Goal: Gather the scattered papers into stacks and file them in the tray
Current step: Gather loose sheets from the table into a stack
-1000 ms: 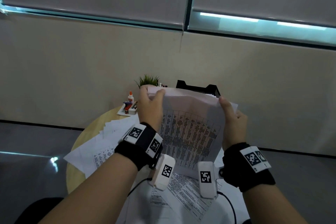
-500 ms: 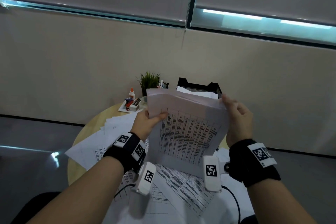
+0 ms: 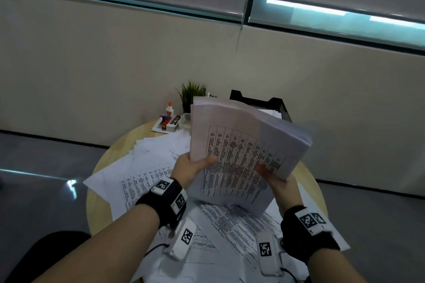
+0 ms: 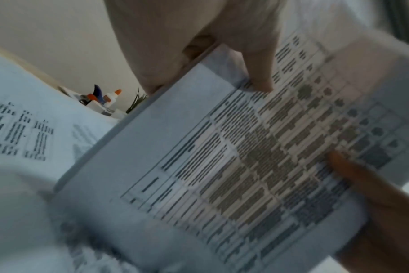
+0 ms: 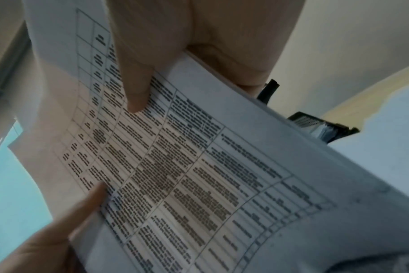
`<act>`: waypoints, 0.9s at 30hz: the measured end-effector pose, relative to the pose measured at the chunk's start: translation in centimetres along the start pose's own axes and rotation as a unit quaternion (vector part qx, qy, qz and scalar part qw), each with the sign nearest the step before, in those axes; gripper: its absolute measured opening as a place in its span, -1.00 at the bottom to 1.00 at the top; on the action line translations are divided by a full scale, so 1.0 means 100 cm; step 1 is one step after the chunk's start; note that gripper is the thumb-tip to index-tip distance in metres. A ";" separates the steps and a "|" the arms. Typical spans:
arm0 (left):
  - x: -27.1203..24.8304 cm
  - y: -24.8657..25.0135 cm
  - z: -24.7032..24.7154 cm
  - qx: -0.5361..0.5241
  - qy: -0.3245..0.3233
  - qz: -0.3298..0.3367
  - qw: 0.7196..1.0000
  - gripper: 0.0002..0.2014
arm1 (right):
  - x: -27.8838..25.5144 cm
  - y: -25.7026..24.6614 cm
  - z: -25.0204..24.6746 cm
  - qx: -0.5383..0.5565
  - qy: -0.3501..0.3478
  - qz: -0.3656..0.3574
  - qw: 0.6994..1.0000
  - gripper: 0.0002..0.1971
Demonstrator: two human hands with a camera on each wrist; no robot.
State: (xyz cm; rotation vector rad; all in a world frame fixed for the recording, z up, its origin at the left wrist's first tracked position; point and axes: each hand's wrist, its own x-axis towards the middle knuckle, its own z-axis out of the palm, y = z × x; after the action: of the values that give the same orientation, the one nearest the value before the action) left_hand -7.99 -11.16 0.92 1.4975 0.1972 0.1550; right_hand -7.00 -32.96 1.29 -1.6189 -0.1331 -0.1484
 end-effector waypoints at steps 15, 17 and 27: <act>-0.068 -0.013 -0.015 -0.045 0.089 0.054 0.993 -0.62 | -0.053 -0.013 0.019 0.060 0.011 -0.005 0.998 -0.77; -0.068 -0.019 -0.016 -0.044 0.088 0.047 0.994 -0.69 | -0.053 -0.016 0.018 0.068 0.023 -0.017 0.997 -0.77; -0.071 -0.012 -0.021 -0.029 0.015 0.048 0.998 -0.82 | -0.049 -0.055 0.006 -0.015 0.130 -0.210 0.969 -0.34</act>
State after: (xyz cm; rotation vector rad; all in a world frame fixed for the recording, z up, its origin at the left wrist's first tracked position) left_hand -15.42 -10.75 -0.20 1.4477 0.1436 0.2590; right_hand -12.75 -32.06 5.82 -1.5683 -0.2722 -0.6894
